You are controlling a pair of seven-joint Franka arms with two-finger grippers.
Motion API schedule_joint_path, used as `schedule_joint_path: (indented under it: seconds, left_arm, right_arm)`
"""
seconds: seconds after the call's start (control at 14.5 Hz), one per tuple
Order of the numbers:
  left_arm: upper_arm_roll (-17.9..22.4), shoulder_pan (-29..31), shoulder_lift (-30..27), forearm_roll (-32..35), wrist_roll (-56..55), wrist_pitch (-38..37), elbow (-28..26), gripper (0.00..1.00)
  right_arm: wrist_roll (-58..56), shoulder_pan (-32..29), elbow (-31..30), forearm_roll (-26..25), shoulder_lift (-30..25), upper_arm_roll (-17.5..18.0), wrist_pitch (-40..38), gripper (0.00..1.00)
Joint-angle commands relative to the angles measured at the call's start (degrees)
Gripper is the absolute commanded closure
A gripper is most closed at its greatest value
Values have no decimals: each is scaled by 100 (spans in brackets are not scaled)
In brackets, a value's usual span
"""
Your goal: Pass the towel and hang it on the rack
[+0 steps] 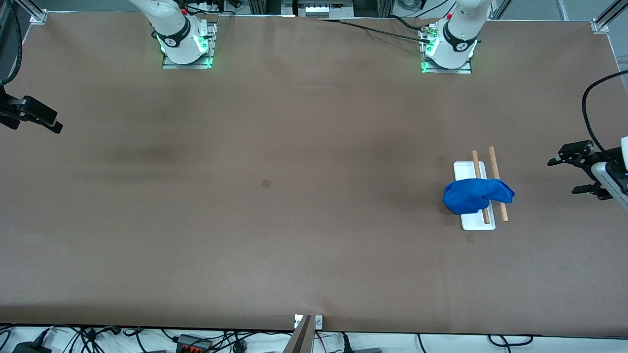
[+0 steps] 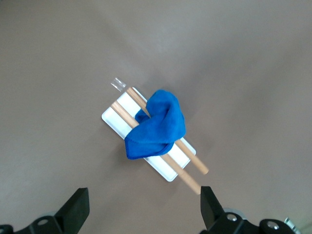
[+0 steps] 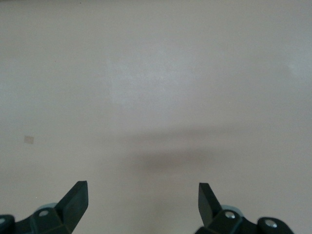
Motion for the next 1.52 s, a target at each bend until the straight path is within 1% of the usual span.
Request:
schedule_joint_path:
  seconds: [0.0, 0.07, 0.14, 0.21, 0.28, 0.35, 0.41, 0.62, 0.76, 0.9, 1.45]
  left_arm:
    - [79, -233, -718, 188, -1400, -243, -110, 0]
    - [87, -347, -1034, 170, -1981, -252, -277, 0]
    - [192, -644, -1333, 213, -2396, -287, -392, 0]
    - [671, -1195, -1562, 205, -2757, -392, -489, 0]
    - [1285, -1853, -1652, 153, -3239, -558, -507, 0]
    - [1866, -2373, -1687, 22, -3609, -664, -490, 0]
    - [2106, -2569, -1722, -162, -3804, -665, -490, 0]
    - [2118, -2571, -1740, -261, -4551, -621, -516, 0]
    - [2135, -2571, -1810, -392, -4667, -517, -577, 0]
    - [2135, -2571, -1994, -410, -4904, -324, -875, 0]
    - [2144, -2571, -2162, -296, -4878, -322, -920, 0]
  right_arm:
    - [-49, -80, 101, -24, 30, 91, -84, 0]
    - [-49, -71, 101, -24, 21, 91, -76, 0]
    - [-49, -71, 101, -24, 21, 91, -75, 0]
    - [-49, -71, 101, -24, 30, 91, -75, 0]
    - [-49, -71, 101, -24, 30, 91, -75, 0]
    - [-49, -71, 101, -24, 30, 91, -75, 0]
    - [-49, -71, 93, -24, 21, 91, -93, 0]
    - [-49, -71, 84, -24, 13, 91, -119, 0]
    - [-41, -71, 75, -24, 4, 91, -189, 0]
    - [21, -71, 66, -24, -5, 91, -207, 0]
    - [-49, 43, -162, -33, -84, 91, -120, 0]
